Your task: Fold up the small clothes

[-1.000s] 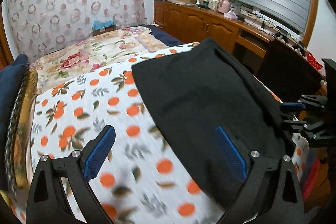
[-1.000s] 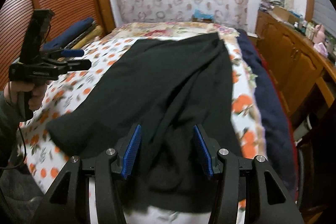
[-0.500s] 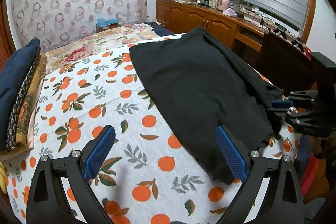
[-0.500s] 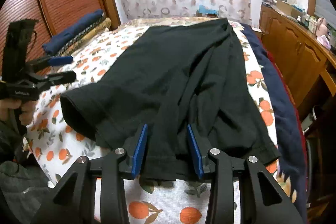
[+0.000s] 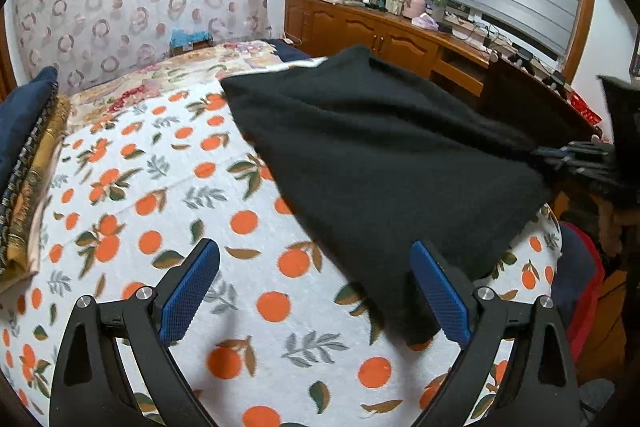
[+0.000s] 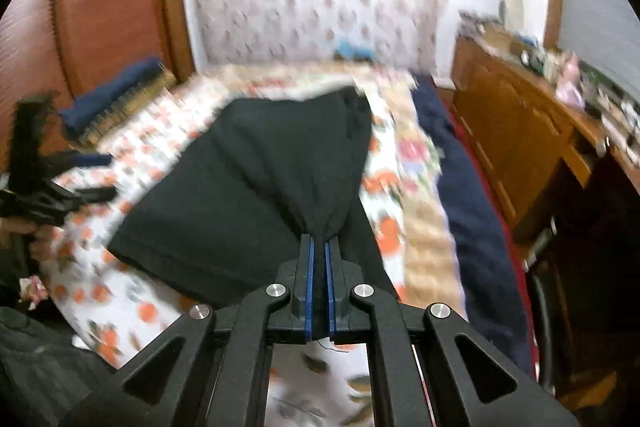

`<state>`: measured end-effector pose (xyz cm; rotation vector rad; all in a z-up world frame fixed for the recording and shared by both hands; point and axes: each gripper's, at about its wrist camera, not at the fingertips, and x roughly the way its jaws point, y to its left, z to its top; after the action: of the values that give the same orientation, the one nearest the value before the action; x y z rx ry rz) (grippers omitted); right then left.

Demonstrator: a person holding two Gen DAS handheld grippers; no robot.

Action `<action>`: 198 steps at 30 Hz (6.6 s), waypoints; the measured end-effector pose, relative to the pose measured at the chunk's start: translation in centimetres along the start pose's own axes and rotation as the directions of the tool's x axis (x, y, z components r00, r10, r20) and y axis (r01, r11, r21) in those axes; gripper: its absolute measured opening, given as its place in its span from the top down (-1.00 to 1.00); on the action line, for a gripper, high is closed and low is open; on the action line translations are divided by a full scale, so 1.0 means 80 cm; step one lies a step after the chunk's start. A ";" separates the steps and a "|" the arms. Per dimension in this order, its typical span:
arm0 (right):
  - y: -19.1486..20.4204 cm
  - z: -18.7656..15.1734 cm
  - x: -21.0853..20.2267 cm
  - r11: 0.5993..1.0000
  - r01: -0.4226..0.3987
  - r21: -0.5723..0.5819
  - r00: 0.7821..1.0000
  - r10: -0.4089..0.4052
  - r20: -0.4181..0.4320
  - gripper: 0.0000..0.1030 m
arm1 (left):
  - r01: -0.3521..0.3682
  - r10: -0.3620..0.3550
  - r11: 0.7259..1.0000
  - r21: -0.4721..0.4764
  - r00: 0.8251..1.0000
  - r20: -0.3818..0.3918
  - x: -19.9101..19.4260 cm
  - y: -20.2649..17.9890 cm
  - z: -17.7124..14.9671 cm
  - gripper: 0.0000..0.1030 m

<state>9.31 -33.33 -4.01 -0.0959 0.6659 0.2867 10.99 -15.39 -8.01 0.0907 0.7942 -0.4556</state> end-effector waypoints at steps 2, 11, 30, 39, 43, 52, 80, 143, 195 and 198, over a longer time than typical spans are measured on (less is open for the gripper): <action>0.001 -0.006 0.016 1.000 0.020 0.003 0.999 -0.020 -0.031 0.91 | 0.007 -0.007 1.000 0.006 1.000 -0.012 0.004 -0.006 -0.004 -0.89; -0.013 -0.001 0.028 0.998 0.039 0.050 0.999 -0.040 0.001 0.05 | 0.089 -0.089 0.996 0.008 0.994 -0.060 0.012 -0.027 -0.016 -0.23; -0.020 -0.021 0.049 1.000 0.004 0.031 0.999 -0.003 -0.038 0.19 | 0.203 -0.202 0.979 -0.001 0.974 -0.107 0.013 -0.049 -0.031 0.69; -0.010 -0.002 0.009 0.998 -0.018 0.053 0.995 0.013 0.099 0.85 | 0.218 -0.217 0.976 -0.024 0.974 0.064 -0.039 -0.040 0.007 0.90; -0.023 0.041 -0.015 0.997 -0.046 0.061 0.979 0.032 0.201 0.86 | 0.211 -0.204 0.976 -0.048 0.972 0.119 -0.046 -0.018 0.056 0.90; -0.026 0.148 0.035 0.999 -0.018 -0.040 0.970 0.027 0.243 0.86 | 0.140 -0.126 0.982 -0.123 0.985 0.115 0.015 0.048 0.143 0.90; -0.066 0.223 0.135 0.995 -0.087 -0.044 0.983 0.093 0.161 -0.09 | 0.031 -0.024 0.993 -0.114 0.998 0.056 0.086 0.112 0.197 -0.53; -0.119 0.230 0.200 0.956 -0.289 -0.057 0.956 0.291 0.025 0.60 | 0.118 -0.121 0.981 -0.157 0.993 -0.010 0.120 0.097 0.213 0.70; 0.408 0.444 0.375 0.724 -0.302 -0.620 0.910 0.414 0.040 0.62 | -0.082 0.247 0.861 -0.502 0.931 0.271 -0.184 0.435 -0.043 0.75; 0.400 0.447 0.375 0.740 -0.295 -0.605 0.910 0.410 0.058 0.60 | -0.107 0.279 0.848 -0.519 0.923 0.264 -0.185 0.435 -0.049 0.75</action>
<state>43.70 10.57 5.49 -0.5355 0.3788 0.8652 14.24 22.22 -3.40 -0.3783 0.5397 -0.0529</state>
